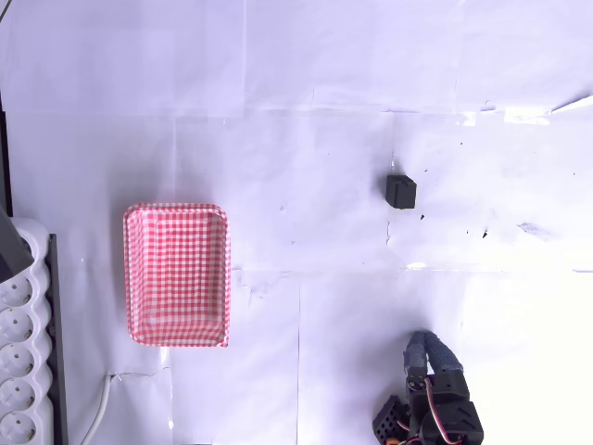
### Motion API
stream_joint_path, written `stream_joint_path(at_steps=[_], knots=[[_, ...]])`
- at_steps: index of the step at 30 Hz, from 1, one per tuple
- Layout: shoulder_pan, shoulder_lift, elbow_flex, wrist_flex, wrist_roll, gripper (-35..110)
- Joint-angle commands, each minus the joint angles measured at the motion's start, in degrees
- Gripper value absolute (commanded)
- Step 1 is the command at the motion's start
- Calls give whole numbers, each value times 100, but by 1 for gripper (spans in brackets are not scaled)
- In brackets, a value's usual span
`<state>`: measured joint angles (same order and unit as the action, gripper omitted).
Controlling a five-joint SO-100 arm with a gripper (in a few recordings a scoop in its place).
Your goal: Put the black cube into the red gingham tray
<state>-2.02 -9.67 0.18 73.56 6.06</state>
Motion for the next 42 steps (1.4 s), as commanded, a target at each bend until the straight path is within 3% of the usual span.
stream_joint_path(at_steps=[1,24,29,32,37,42], knots=[[-97,-53,62,378,18,0],[-466,-53,62,378,88,6],[-598,-53,62,44,932,6],[-773,272,123,-1125,642,8],[-949,3964,1028,-4702,-176,21],[-1107,5985,1424,-7251,-536,38]])
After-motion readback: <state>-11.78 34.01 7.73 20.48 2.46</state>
